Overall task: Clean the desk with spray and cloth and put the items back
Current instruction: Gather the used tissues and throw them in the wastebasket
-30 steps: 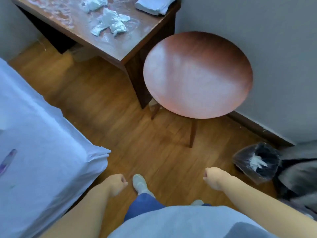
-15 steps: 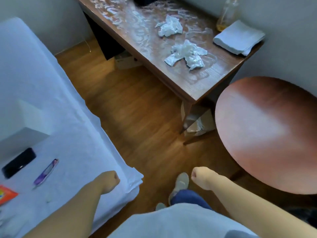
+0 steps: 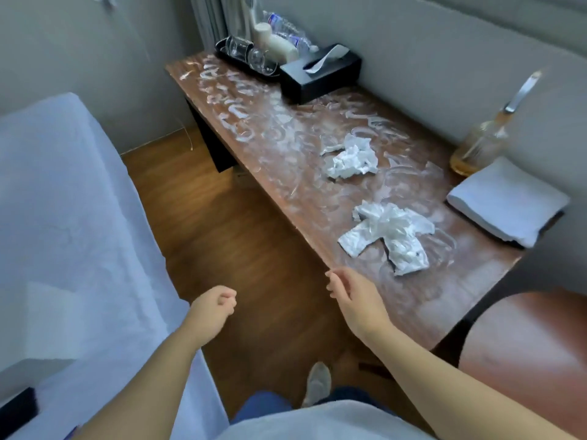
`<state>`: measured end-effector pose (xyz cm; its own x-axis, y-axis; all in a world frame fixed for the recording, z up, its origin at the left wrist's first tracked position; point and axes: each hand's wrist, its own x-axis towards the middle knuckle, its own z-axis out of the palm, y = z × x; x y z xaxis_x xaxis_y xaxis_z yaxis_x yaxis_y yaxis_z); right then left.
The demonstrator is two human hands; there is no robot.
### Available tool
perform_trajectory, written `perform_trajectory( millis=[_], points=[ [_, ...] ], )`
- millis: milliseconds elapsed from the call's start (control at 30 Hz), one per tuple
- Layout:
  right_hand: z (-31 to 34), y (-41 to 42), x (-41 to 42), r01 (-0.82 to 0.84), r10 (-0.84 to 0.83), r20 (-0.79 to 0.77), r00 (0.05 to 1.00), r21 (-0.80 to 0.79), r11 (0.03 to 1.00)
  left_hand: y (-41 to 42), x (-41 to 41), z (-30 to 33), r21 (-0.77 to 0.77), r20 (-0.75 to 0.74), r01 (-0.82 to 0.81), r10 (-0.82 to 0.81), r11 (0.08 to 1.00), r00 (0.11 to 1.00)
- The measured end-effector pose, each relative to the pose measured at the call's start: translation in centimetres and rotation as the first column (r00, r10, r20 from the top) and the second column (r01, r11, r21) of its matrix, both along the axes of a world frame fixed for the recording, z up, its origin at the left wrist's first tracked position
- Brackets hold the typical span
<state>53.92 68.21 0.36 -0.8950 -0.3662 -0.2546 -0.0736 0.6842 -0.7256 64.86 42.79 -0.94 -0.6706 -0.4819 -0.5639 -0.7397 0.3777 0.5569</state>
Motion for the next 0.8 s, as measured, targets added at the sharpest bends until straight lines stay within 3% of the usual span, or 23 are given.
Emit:
perform_trajectory(
  millis=[233, 400, 533, 633, 800],
  points=[
    [4.3, -3.0, -13.0, 0.241, -0.283, -0.179, 0.942, -0.223, 0.944, 0.3, -19.0, 7.3, -0.049, -0.326, 0.099, -0.109, 0.994, 0.939],
    [4.1, -3.3, -20.9, 0.382, -0.391, -0.263, 0.882, -0.087, 0.92, 1.7, -30.8, 9.4, -0.092, -0.425, 0.254, -0.268, 0.963, 0.865],
    [3.1, -3.7, -25.4, 0.48, -0.456, -0.197, 0.868, 0.097, 0.872, 3.6, -37.7, 7.9, -0.245, -0.337, 0.479, -0.537, 0.843, 0.773],
    [1.5, -4.4, -27.9, 0.387, -0.354, -0.164, 0.921, 0.259, 0.885, 5.0, -41.2, 5.4, -0.373, -0.138, 0.644, -0.726, 0.668, 0.674],
    [-0.8, -5.0, -30.7, 0.421, -0.395, -0.148, 0.907, 0.283, 0.862, 6.2, -43.8, 1.1, -0.434, 0.021, 0.707, -0.778, 0.559, 0.628]
  ],
)
